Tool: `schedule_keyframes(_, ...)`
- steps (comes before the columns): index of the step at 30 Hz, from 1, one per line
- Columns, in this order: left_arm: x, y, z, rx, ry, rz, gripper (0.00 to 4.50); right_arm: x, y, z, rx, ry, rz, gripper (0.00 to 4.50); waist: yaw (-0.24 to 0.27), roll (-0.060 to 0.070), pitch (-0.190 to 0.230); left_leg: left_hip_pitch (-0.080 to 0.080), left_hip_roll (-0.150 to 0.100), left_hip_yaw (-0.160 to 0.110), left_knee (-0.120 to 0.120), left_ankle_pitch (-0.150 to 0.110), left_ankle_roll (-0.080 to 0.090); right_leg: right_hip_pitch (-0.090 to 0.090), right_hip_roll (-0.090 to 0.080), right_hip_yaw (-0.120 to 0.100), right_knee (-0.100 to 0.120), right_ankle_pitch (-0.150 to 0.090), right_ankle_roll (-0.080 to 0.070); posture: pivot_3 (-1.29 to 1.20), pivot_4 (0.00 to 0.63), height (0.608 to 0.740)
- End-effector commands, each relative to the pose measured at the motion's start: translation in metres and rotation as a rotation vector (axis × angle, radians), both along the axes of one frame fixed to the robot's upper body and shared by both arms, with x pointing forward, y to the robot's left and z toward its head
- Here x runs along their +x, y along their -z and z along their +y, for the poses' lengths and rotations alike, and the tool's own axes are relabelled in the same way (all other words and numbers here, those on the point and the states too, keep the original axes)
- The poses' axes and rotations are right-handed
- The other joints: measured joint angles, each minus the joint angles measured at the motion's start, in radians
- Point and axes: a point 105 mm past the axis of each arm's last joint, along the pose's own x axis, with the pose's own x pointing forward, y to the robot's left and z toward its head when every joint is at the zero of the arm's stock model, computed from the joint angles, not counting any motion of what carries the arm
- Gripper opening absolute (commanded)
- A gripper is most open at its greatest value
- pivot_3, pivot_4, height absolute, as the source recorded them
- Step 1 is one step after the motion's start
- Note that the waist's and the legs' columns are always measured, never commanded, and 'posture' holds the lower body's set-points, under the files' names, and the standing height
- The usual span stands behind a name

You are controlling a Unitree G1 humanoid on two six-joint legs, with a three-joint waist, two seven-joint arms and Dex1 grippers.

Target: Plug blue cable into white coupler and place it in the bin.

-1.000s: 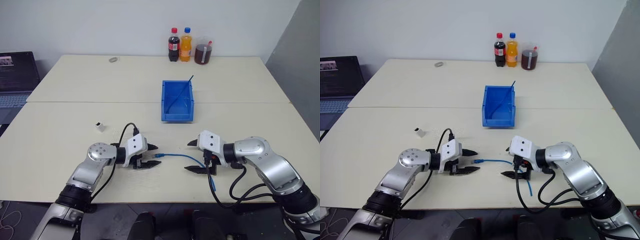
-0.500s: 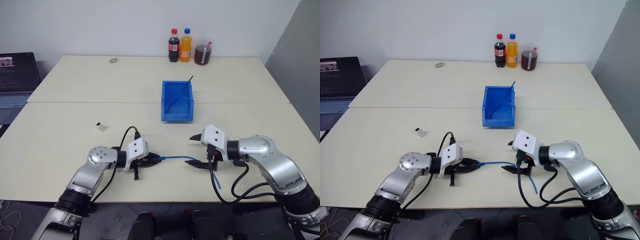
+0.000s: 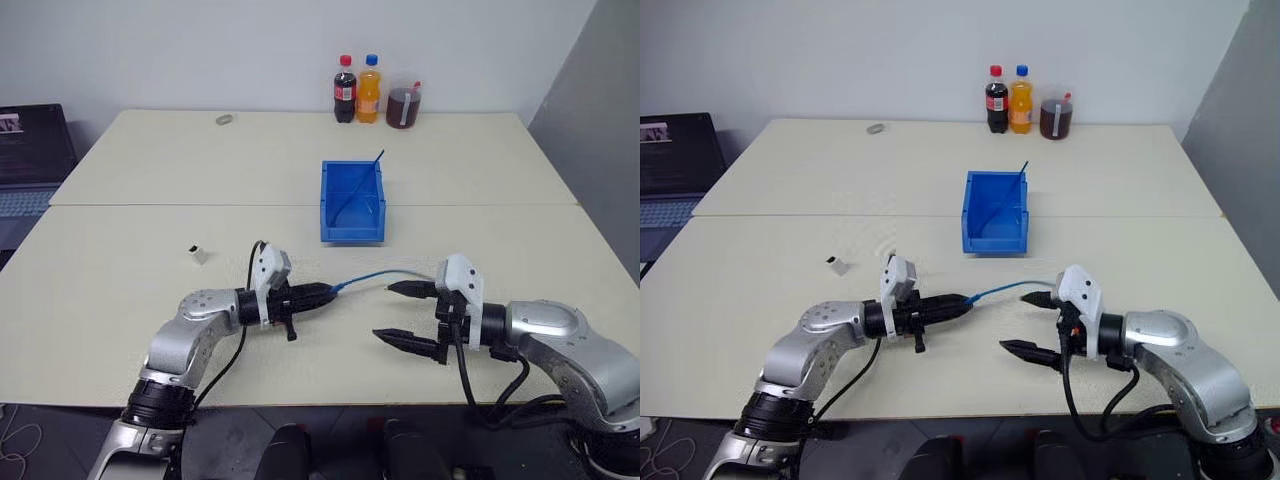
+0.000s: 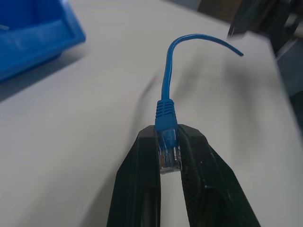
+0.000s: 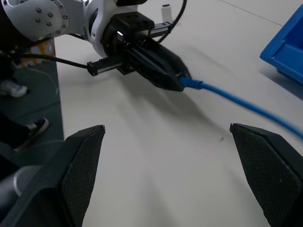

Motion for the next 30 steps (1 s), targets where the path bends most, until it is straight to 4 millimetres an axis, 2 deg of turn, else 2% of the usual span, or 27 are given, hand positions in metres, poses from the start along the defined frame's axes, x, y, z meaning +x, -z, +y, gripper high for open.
schedule_keyframes(1, -0.006, -0.033, -0.008, -0.104, 0.04, -0.002, 0.27, 0.001, -0.018, 0.005, 0.135, 0.059, 0.022, 4.5, -0.001, 0.0, 0.0, 0.0, 0.0, 0.0, 0.0, 0.0, 0.0, 0.0, 0.0, 0.0, 0.0, 0.0, 0.0, 0.0, 0.15, 0.74)
schedule_keyframes(10, -0.011, -0.043, -0.015, -0.166, 0.043, 0.028, 0.27, 0.027, -0.028, 0.013, 0.357, 0.176, 0.134, 4.5, -0.001, 0.0, 0.0, 0.0, 0.0, 0.001, 0.0, 0.0, 0.0, 0.0, 0.0, 0.001, 0.0, 0.0, 0.0, 0.0, 0.15, 0.74)
schedule_keyframes(16, -0.01, -0.046, -0.015, -0.185, 0.032, 0.035, 0.27, 0.028, -0.029, 0.025, 0.429, 0.14, 0.2, 4.5, -0.001, 0.0, 0.0, 0.0, 0.0, 0.001, -0.001, 0.0, 0.0, -0.001, 0.0, 0.001, 0.0, 0.0, -0.001, 0.0, 0.15, 0.74)
schedule_keyframes(29, -0.012, -0.047, -0.015, -0.183, 0.045, 0.039, 0.27, 0.032, -0.026, 0.041, 0.446, 0.081, 0.241, 4.5, -0.001, 0.0, 0.0, 0.0, 0.0, 0.001, -0.001, 0.0, 0.0, -0.001, 0.0, 0.001, 0.0, 0.0, 0.0, 0.0, 0.15, 0.74)
schedule_keyframes(30, -0.013, -0.047, -0.015, -0.182, 0.046, 0.038, 0.27, 0.033, -0.026, 0.042, 0.447, 0.08, 0.242, 4.32, -0.001, 0.0, 0.0, 0.0, 0.0, 0.001, -0.001, 0.0, 0.0, -0.001, 0.0, 0.001, 0.0, 0.0, 0.0, 0.0, 0.15, 0.74)
